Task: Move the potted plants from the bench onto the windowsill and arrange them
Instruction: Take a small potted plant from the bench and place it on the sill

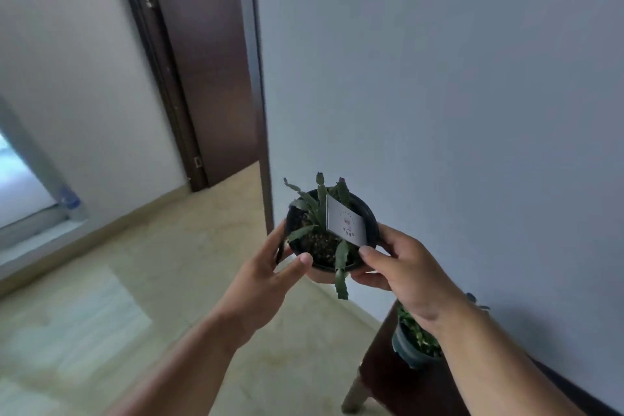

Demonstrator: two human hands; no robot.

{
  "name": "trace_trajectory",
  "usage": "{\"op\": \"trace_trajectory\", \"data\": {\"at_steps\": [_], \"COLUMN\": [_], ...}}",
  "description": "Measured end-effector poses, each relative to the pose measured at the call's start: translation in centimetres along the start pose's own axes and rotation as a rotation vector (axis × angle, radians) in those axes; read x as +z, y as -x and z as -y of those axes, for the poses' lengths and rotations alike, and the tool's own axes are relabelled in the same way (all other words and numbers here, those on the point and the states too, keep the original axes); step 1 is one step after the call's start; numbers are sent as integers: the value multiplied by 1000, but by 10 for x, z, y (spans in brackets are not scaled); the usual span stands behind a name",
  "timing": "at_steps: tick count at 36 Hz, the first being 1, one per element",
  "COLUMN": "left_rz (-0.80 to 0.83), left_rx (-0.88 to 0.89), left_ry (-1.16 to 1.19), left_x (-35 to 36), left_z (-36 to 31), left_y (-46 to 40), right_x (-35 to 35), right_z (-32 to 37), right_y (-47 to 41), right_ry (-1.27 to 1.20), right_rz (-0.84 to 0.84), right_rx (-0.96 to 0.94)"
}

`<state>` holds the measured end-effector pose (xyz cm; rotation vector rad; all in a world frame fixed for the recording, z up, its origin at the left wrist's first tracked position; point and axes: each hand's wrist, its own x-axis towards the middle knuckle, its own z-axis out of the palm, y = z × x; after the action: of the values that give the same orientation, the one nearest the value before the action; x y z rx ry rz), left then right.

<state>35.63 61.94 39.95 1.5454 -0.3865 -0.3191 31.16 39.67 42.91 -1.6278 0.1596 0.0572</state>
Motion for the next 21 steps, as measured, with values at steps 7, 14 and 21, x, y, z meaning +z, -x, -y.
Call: {"op": "trace_trajectory", "data": {"at_steps": [7,14,21], "left_rz": [-231,-522,-753], "left_rx": [37,20,29], "left_ry": [12,22,57], "left_x": [-129,-233,-309], "left_z": [-1,7,21], "left_y": [58,125,175], "right_x": [144,277,391], "right_z": [11,23,23], "right_y": [-38,-72,-96], "right_ry": [60,139,152], "right_rz": [170,438,683], "right_rx": [-23,-25,-13]}}
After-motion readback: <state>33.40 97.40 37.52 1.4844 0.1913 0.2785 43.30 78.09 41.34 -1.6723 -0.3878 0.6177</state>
